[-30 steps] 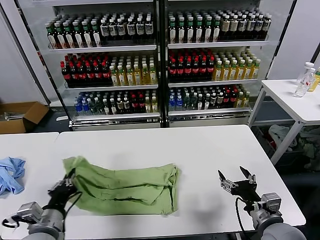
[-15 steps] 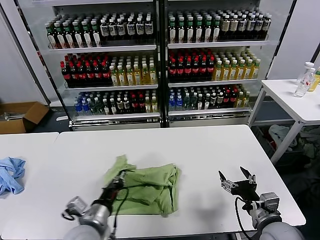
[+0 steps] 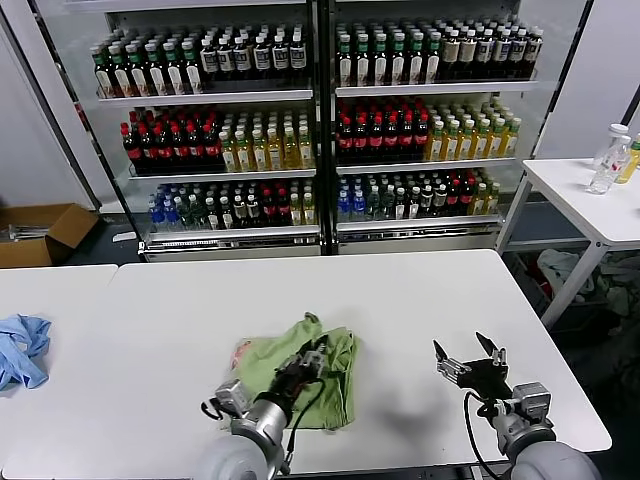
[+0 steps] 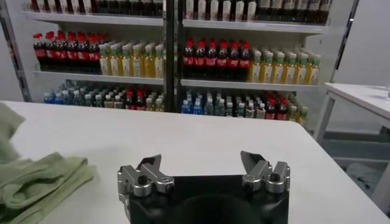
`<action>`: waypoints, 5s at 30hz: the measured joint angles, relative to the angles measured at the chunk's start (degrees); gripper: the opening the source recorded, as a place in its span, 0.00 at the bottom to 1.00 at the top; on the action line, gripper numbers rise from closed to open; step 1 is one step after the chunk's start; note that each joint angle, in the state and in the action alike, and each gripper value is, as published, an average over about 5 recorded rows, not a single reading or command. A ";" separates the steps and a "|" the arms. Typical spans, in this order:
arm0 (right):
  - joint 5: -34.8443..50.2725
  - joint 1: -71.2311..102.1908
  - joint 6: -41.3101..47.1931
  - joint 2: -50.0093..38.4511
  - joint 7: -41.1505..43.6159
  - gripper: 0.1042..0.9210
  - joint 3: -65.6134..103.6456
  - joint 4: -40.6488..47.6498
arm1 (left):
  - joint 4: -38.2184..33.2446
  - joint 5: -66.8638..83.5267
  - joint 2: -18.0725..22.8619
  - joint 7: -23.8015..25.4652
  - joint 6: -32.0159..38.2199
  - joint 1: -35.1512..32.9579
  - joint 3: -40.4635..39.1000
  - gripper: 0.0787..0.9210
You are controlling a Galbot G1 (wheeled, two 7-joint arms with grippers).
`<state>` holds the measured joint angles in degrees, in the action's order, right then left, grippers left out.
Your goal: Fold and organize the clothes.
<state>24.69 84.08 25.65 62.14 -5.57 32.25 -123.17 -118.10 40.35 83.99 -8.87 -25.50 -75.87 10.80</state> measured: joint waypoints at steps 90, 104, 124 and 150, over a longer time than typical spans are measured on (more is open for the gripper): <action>2.22 1.89 -0.24 -0.13 0.17 0.88 1.21 -4.76 | -4.60 17.98 -23.43 1.93 -4.81 -4.20 38.68 0.02; 2.42 3.59 -0.47 -0.11 0.56 0.88 3.30 -7.33 | -3.32 18.80 -6.43 -3.66 -3.87 1.92 16.66 0.02; 3.65 1.54 -0.67 -0.38 0.70 0.88 3.18 -5.59 | 11.67 11.43 6.83 -1.16 1.09 11.56 0.61 0.44; 7.91 -20.67 0.03 11.85 -6.31 0.67 -22.62 20.11 | -6.47 0.59 -0.08 2.31 7.68 -9.54 15.02 0.88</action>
<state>32.60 63.41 25.68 73.98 -11.88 9.62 -103.06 -124.57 40.94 83.92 -6.56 -17.82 -85.41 25.82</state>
